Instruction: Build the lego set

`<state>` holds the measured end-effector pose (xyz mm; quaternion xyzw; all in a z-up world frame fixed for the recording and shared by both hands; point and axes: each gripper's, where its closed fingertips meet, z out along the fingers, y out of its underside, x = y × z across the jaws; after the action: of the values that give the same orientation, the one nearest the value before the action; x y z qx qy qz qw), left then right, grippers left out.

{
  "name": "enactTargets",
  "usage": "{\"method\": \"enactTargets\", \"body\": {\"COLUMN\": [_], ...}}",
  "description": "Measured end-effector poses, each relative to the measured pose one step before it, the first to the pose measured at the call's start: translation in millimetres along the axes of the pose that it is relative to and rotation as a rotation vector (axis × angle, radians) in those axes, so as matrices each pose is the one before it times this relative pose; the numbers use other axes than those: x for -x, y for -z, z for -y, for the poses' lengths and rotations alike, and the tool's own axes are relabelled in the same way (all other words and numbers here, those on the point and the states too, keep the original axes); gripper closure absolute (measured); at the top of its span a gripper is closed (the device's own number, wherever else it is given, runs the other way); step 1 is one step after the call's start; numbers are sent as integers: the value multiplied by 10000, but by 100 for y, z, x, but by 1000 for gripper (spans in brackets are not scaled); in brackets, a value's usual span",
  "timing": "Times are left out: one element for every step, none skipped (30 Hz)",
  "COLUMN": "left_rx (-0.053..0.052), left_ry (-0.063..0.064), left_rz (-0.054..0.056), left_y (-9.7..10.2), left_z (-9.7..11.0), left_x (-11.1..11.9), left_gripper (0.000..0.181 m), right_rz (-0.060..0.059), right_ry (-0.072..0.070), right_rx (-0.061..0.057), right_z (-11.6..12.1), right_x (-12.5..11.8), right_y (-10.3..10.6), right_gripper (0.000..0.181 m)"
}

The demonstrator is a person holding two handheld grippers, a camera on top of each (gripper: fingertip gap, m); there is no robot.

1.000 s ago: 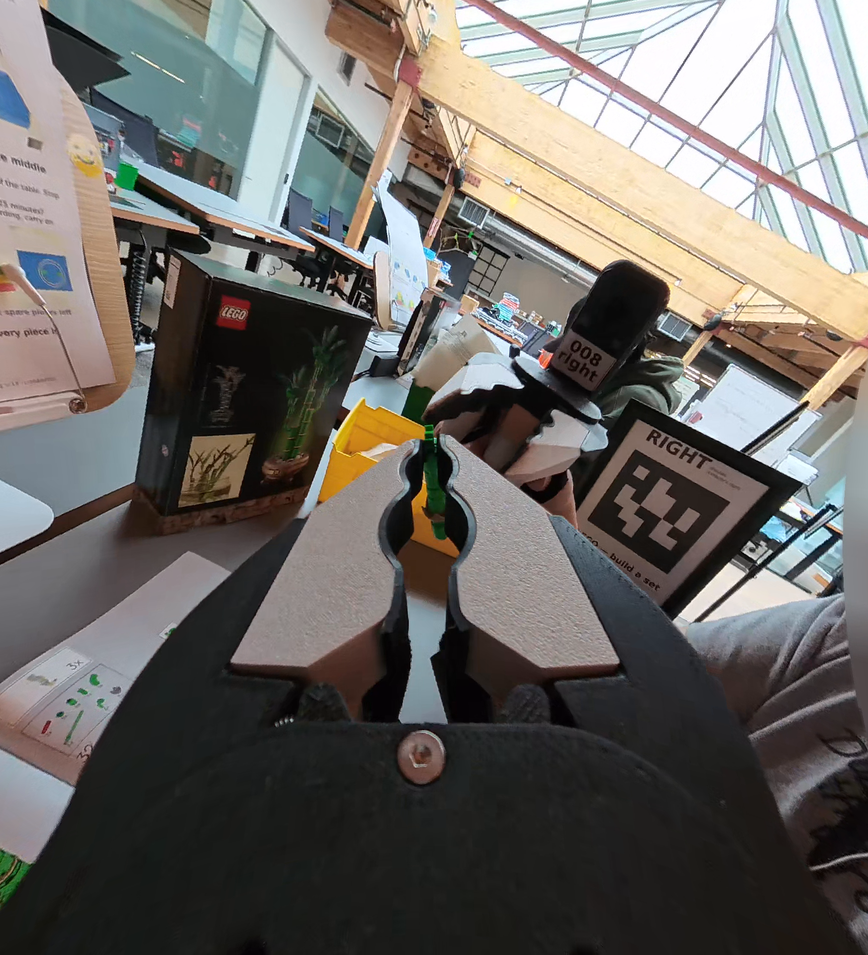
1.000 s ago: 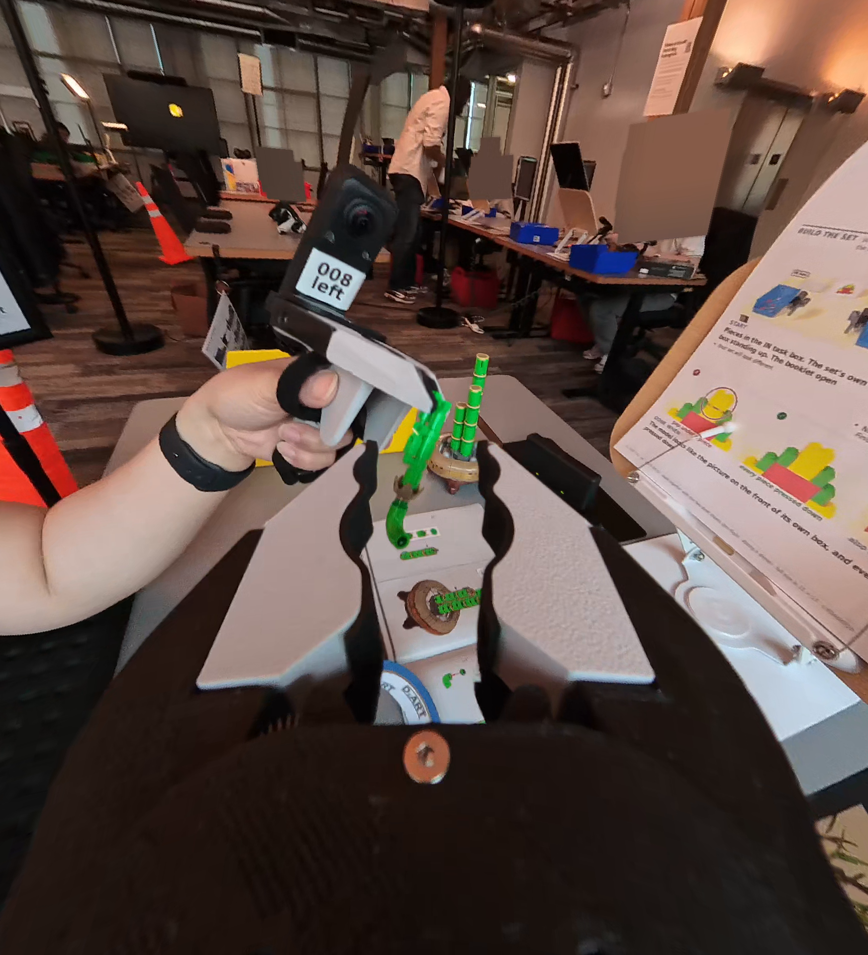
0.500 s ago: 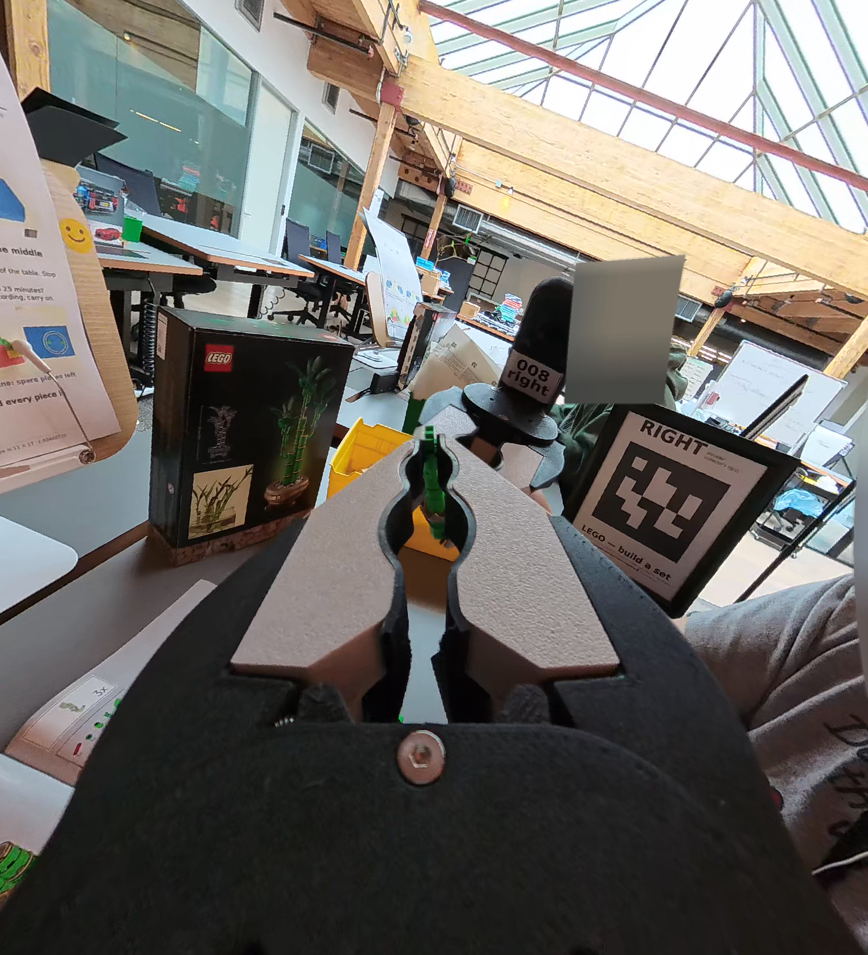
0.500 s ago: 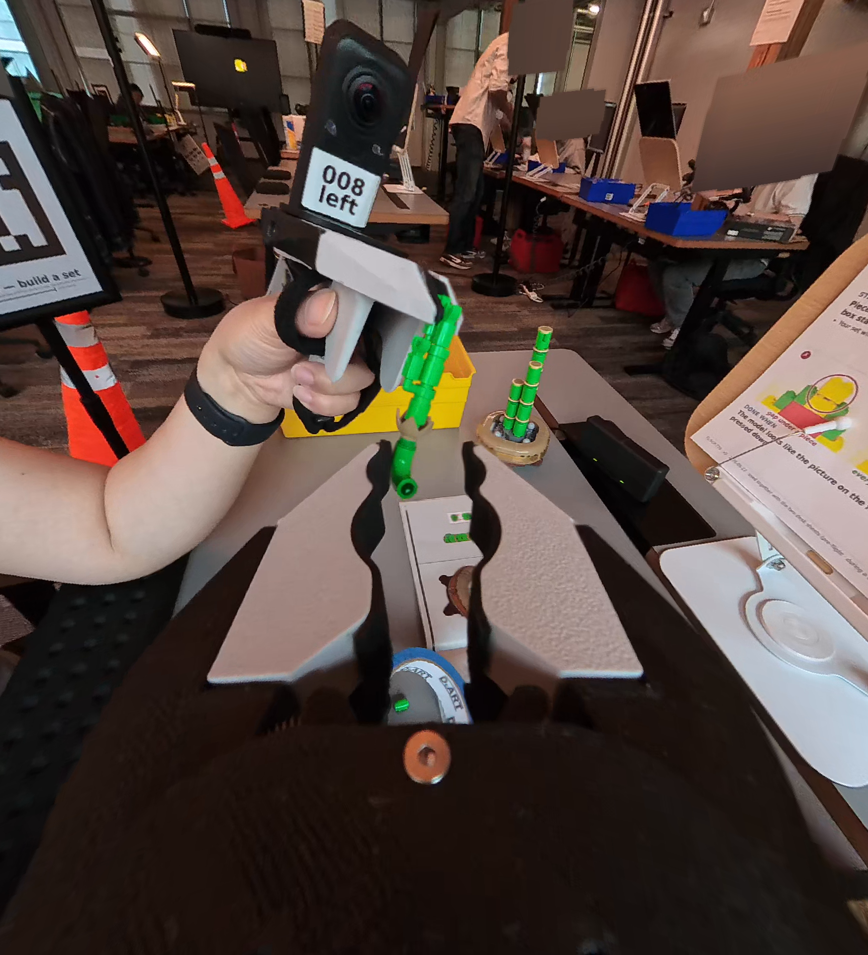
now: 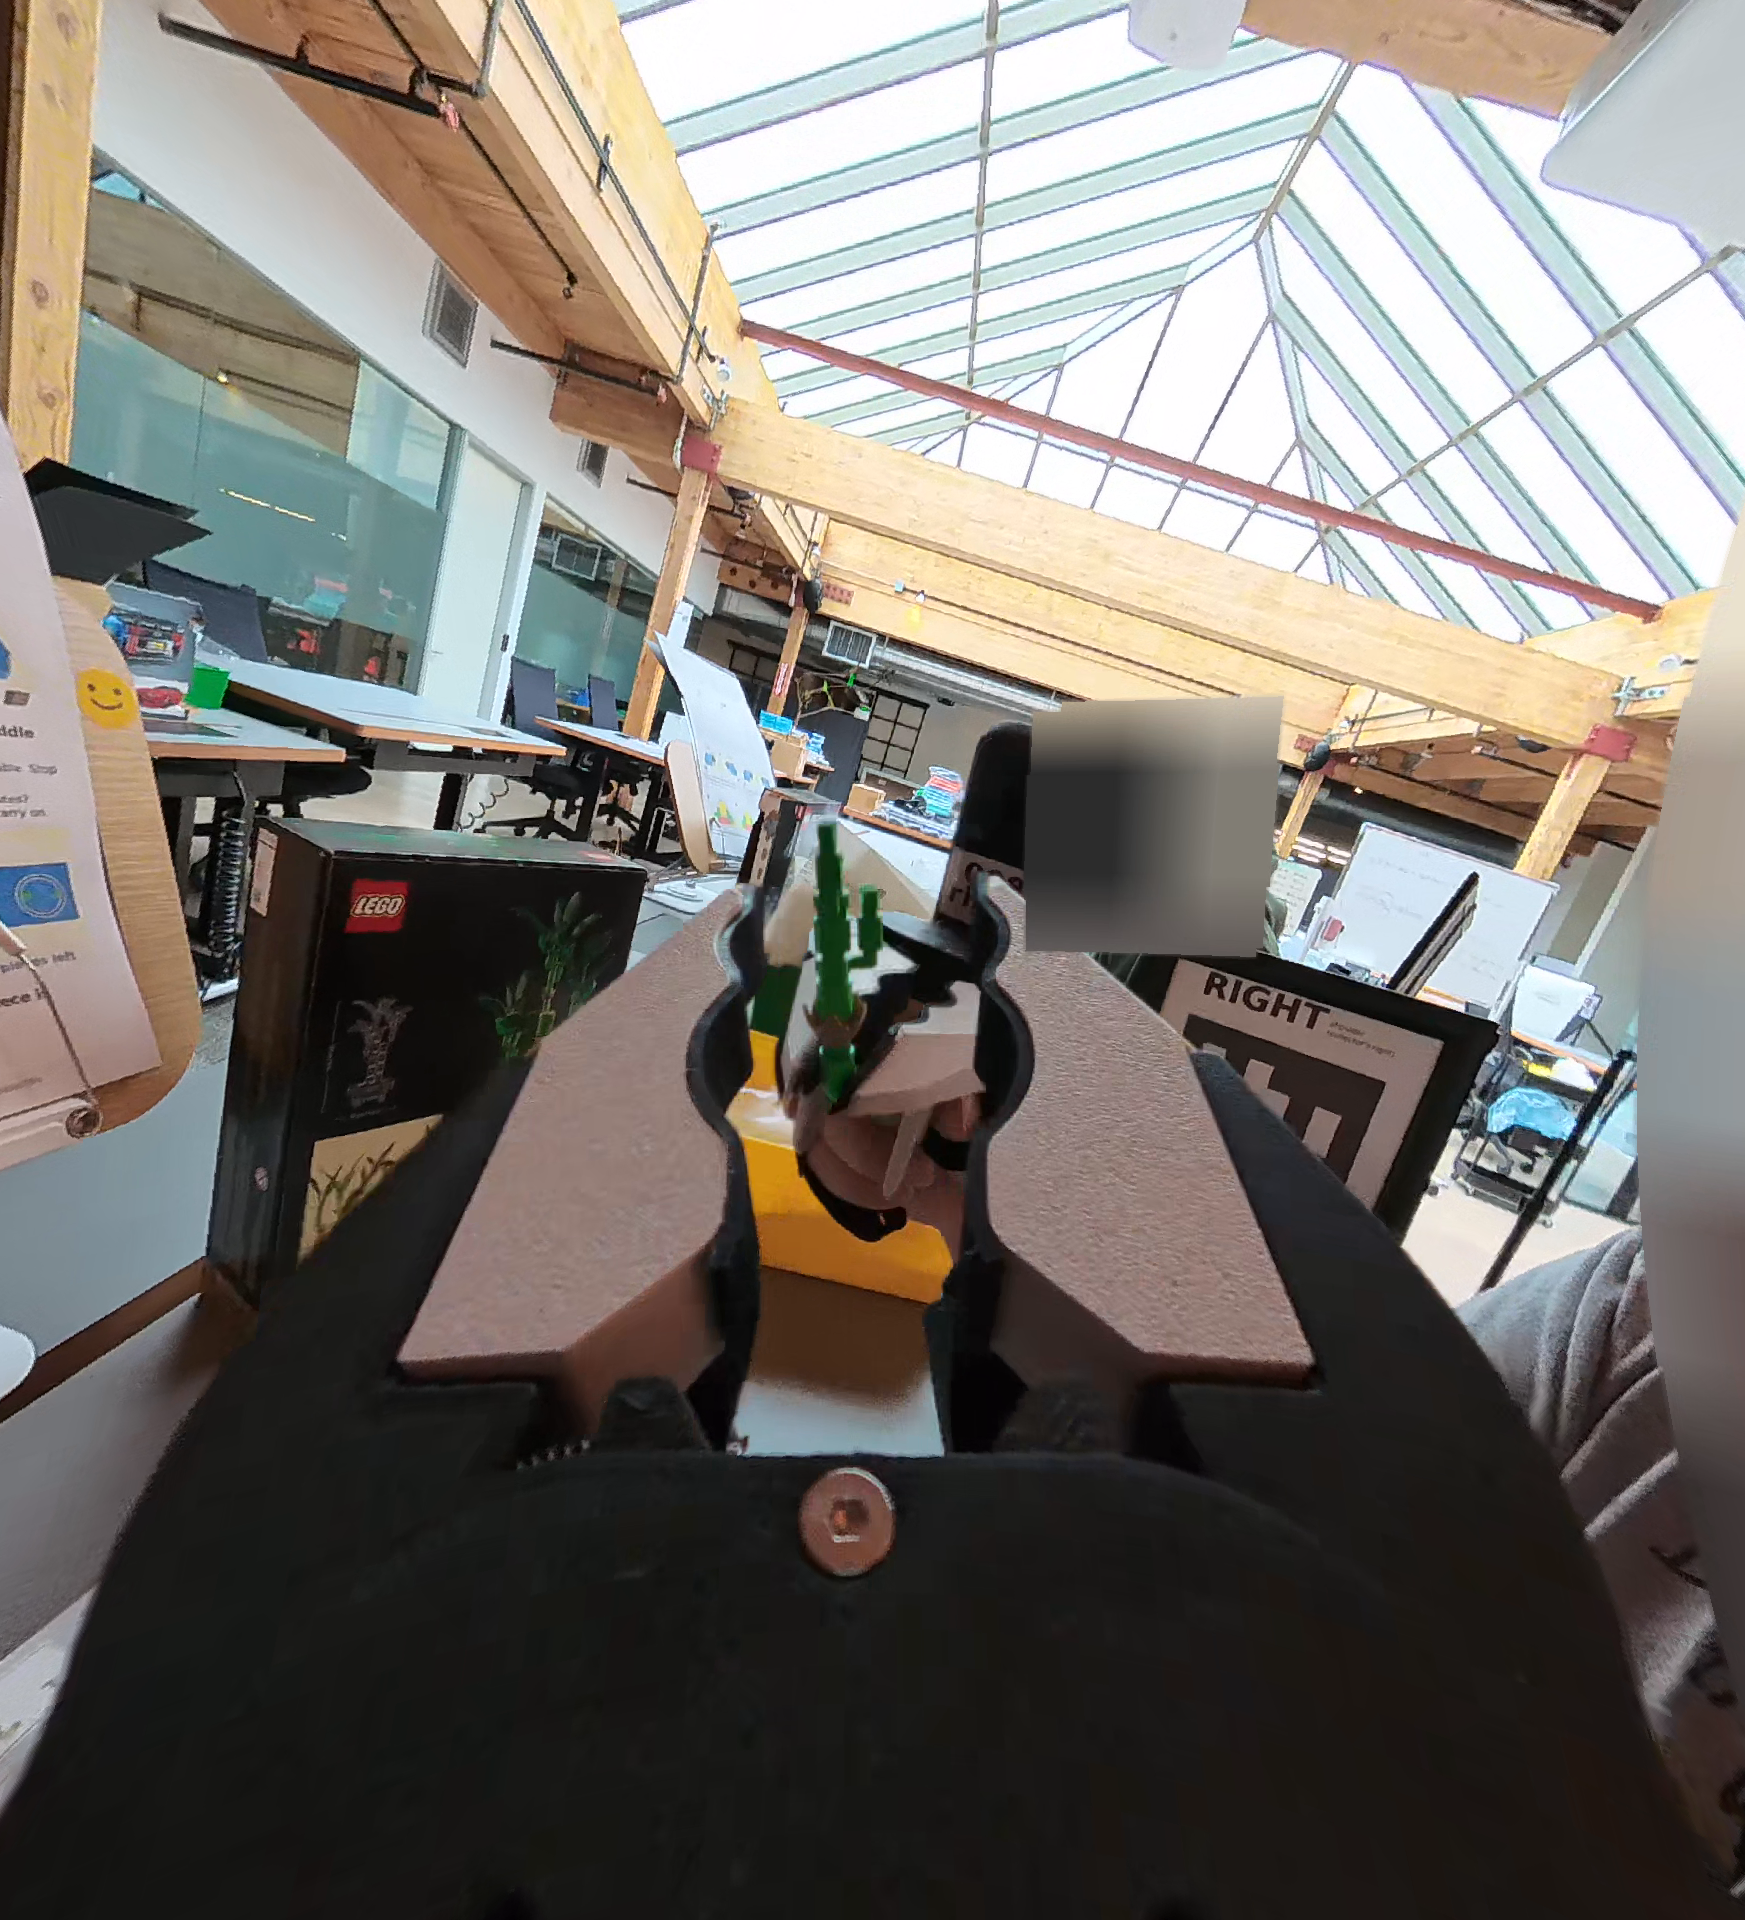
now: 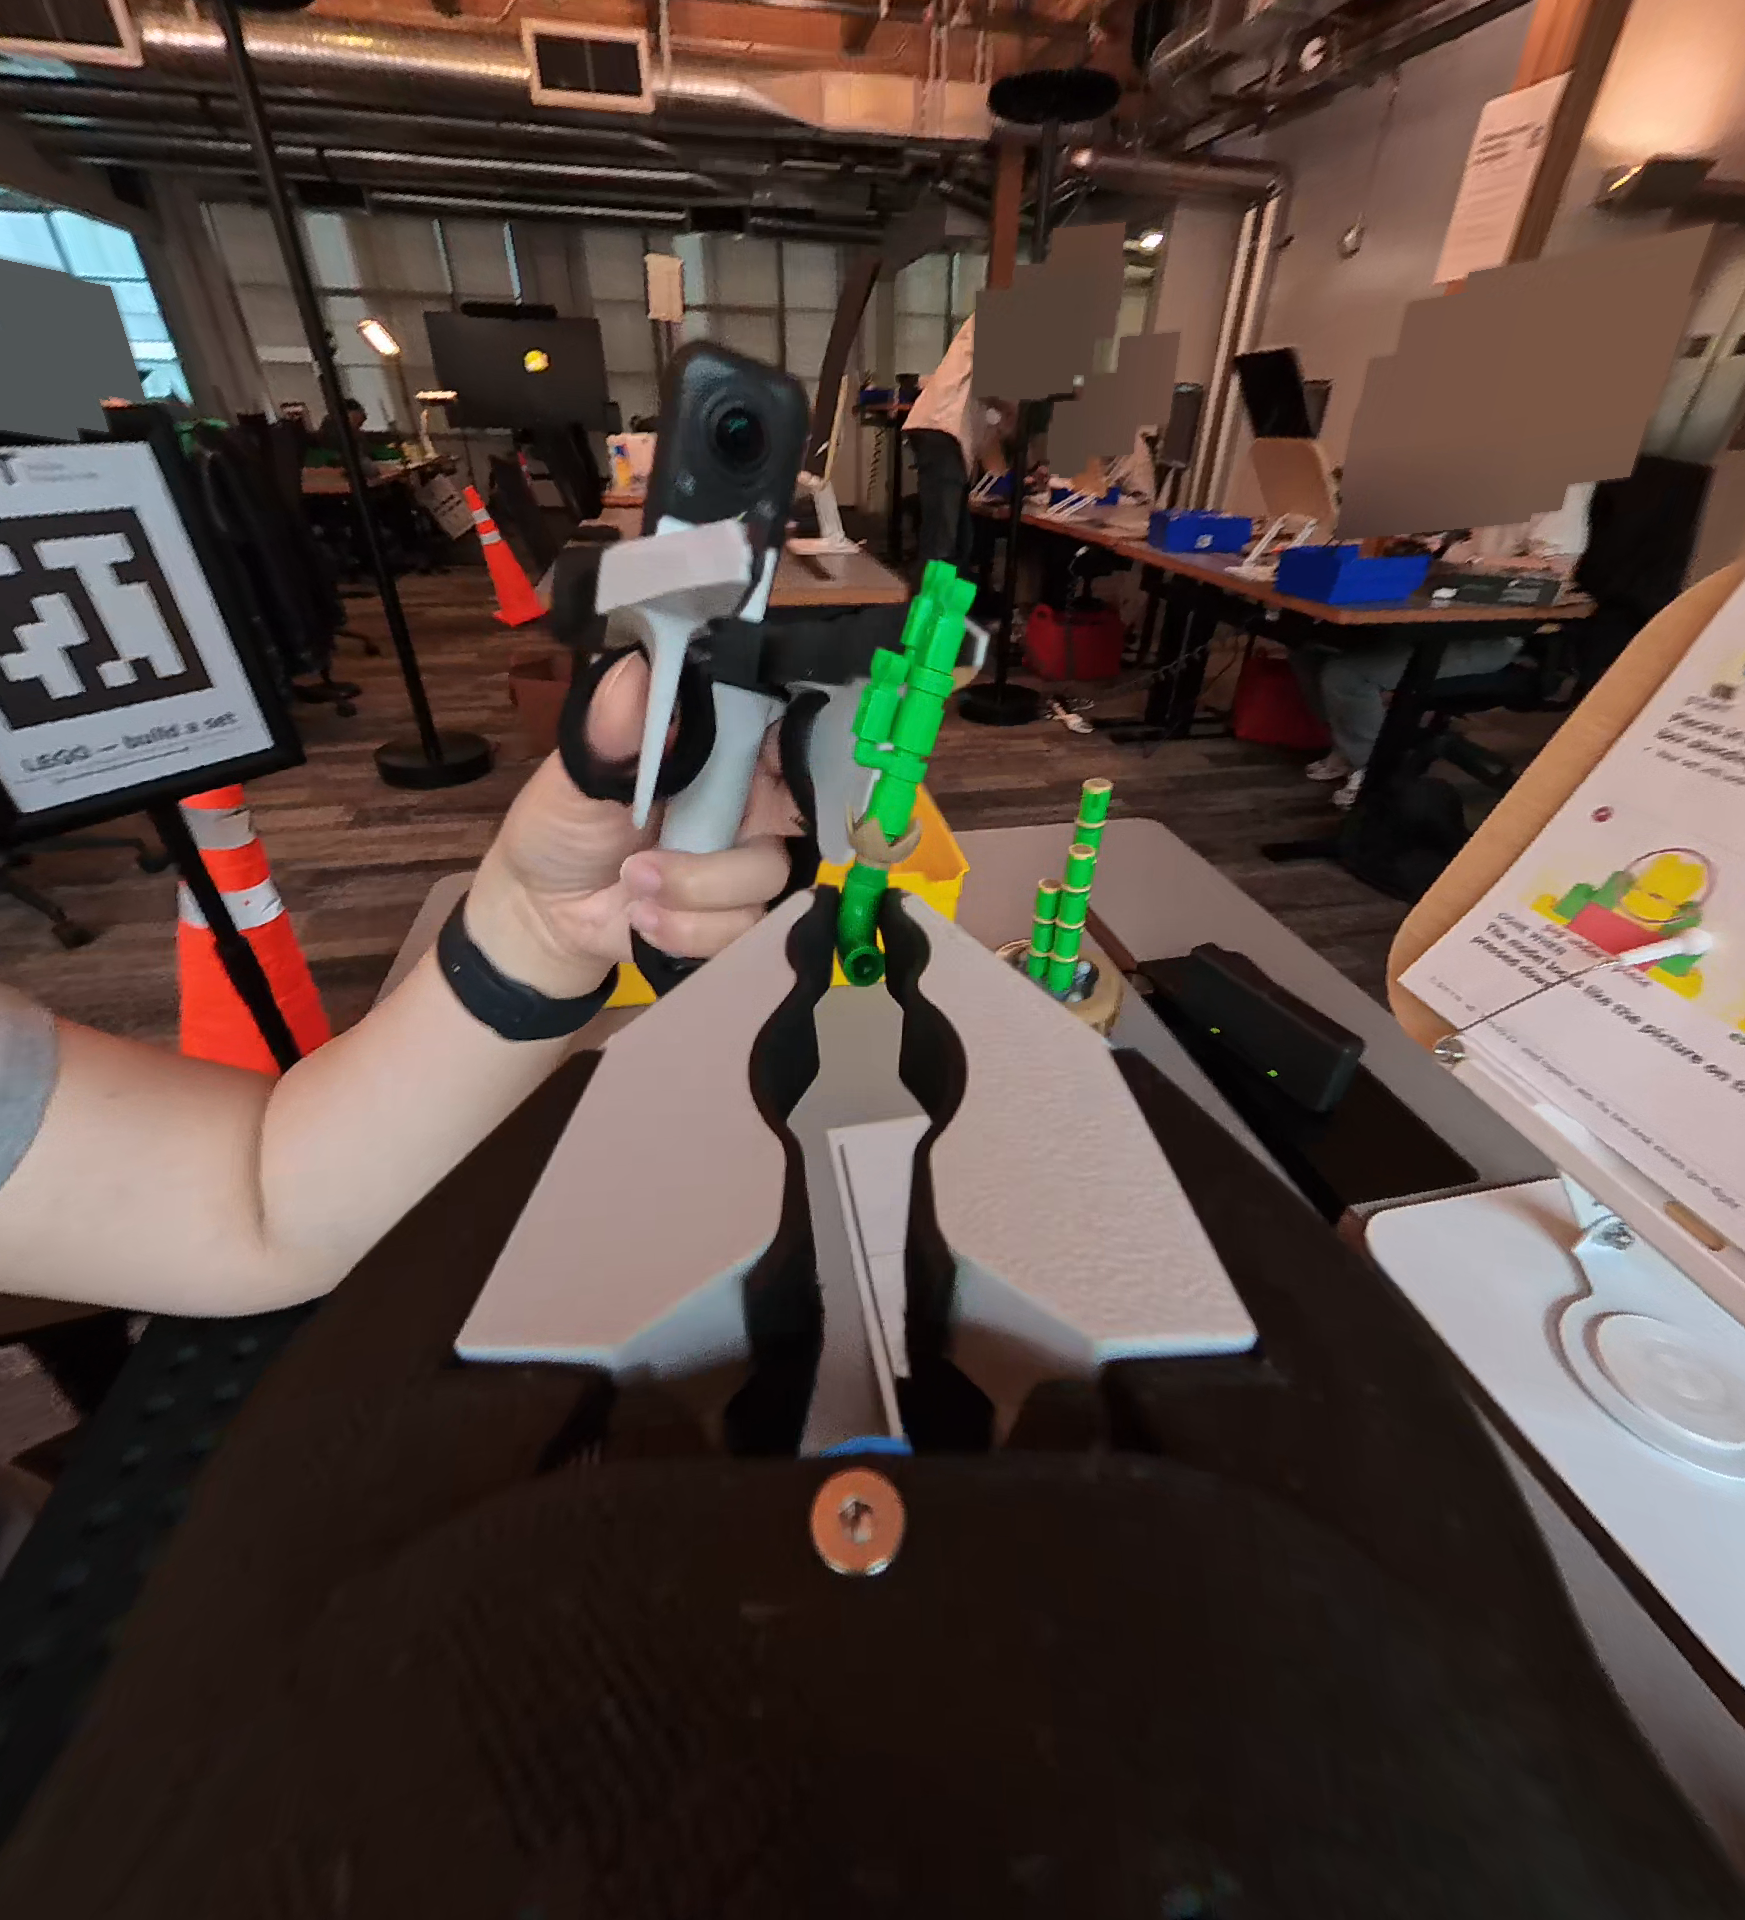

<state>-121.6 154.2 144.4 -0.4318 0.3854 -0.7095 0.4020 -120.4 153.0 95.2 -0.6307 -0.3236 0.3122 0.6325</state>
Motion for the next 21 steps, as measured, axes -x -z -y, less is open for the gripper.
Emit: {"method": "enactTargets", "body": {"left_rx": [122, 293, 401, 364, 232, 42, -139, -185, -124, -78, -88, -40, 10, 15, 36, 63, 13, -36, -26, -4, 1], "left_ry": [-142, -176, -180, -165, -146, -115, -38, 19, 10, -41, -97, -152, -149, -136, -106, -39, 11, 32, 82, 72, 24], "left_rz": [111, 164, 167, 85, -30, -100, -87, -85, -78, -2, 91, 67, 60, 49, 17, 9, 40, -8, -18, -22, -23], "left_y": [-43, -159, -266, -362, -387, -352, -263, -174, -97, -4, 42, 11, -41, -57, -87, -82, -46, -31, -39, -30, -13], "left_z": [-280, -560, -760, -729, -544, -250, 15, 118, 66, 56, 108, 40, -17, -17, -42, -101, -48, -23, -50, -51, -46], "left_x": [232, 311, 284, 130, -74, -187, -146, -113, -72, 18, 101, -15, -74, -54, -49, 26, 139, 98, 108, 104, 69], "left_gripper": [143, 141, 138, 138, 142, 146, 150, 154, 161, 169, 170, 170, 170, 169, 167, 167, 170, 170, 170, 170, 170], "right_rz": [-243, -144, -142, -102, -23, -22, -40, -36, -62, -90, -10, -17, 0, -7, -9, -23, 18, 22, -30, -28, -11], "right_ry": [59, 57, 61, 93, 68, 24, 38, 69, 83, 50, 22, 1, 52, 76, 60, 46, 35, 11, 10, 10, 12], "right_rx": [-191, -146, -104, -49, 5, 33, 46, 76, 92, 61, 51, 47, 20, 22, 28, 22, 3, -17, -17, 21, 12], "right_z": [340, 292, 246, 161, 82, 28, -11, -82, -114, -83, -80, -45, 7, -6, -27, -63, -70, -52, -42, -86, -71], "right_x": [-269, -137, -122, -55, 51, 22, -20, -10, -58, -120, -7, -12, 32, 0, -34, -91, -50, -33, -106, -106, -69], "right_y": [107, 121, 127, 105, 73, 57, 47, 25, 9, 27, 28, 32, 39, 33, 25, 2, -9, -16, -2, -17, -25], "right_gripper": [176, 176, 176, 176, 175, 175, 176, 175, 176, 175, 176, 176, 176, 176, 176, 176, 176, 176, 176, 176, 176]}}
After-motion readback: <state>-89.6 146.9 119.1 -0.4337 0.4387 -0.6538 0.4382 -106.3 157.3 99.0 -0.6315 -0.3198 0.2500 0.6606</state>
